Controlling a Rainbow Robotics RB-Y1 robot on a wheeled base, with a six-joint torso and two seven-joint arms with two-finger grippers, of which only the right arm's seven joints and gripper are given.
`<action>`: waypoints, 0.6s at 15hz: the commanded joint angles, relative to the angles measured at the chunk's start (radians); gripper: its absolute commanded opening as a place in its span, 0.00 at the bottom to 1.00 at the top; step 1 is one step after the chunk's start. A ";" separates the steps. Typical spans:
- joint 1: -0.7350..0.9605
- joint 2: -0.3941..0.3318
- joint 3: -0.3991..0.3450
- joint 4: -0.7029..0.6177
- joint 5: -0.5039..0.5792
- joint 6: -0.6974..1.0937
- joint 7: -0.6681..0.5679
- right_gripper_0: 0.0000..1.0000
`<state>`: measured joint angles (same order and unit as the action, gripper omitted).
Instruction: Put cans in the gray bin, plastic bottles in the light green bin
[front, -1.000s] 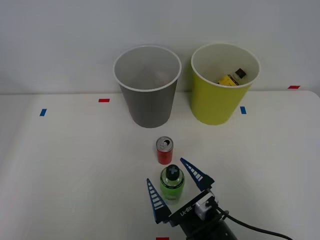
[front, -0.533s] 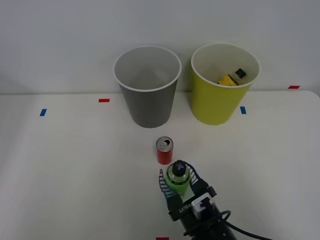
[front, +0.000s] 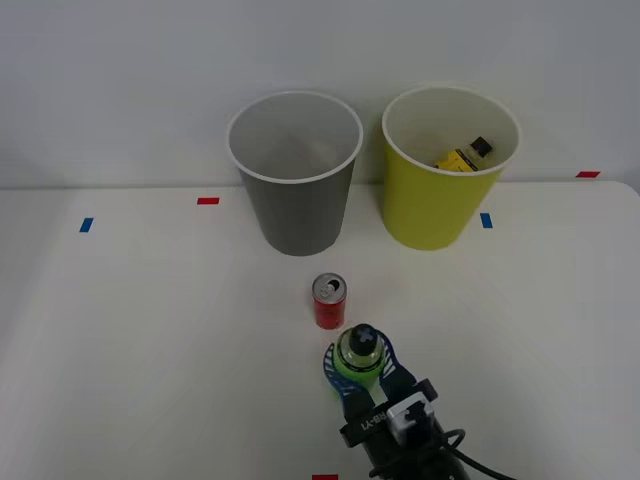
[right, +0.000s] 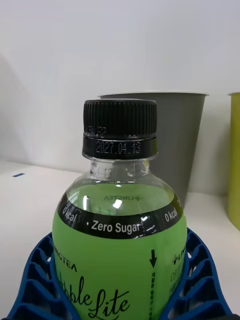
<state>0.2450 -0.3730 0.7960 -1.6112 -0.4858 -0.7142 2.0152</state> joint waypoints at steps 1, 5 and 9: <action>0.033 -0.021 0.005 -0.035 -0.022 -0.045 -0.009 0.00; 0.082 -0.063 0.005 -0.243 -0.114 0.002 -0.012 0.00; 0.076 -0.058 -0.057 -0.431 -0.217 0.127 -0.012 0.00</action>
<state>0.3240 -0.4352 0.7657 -1.9989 -0.6725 -0.6247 2.0037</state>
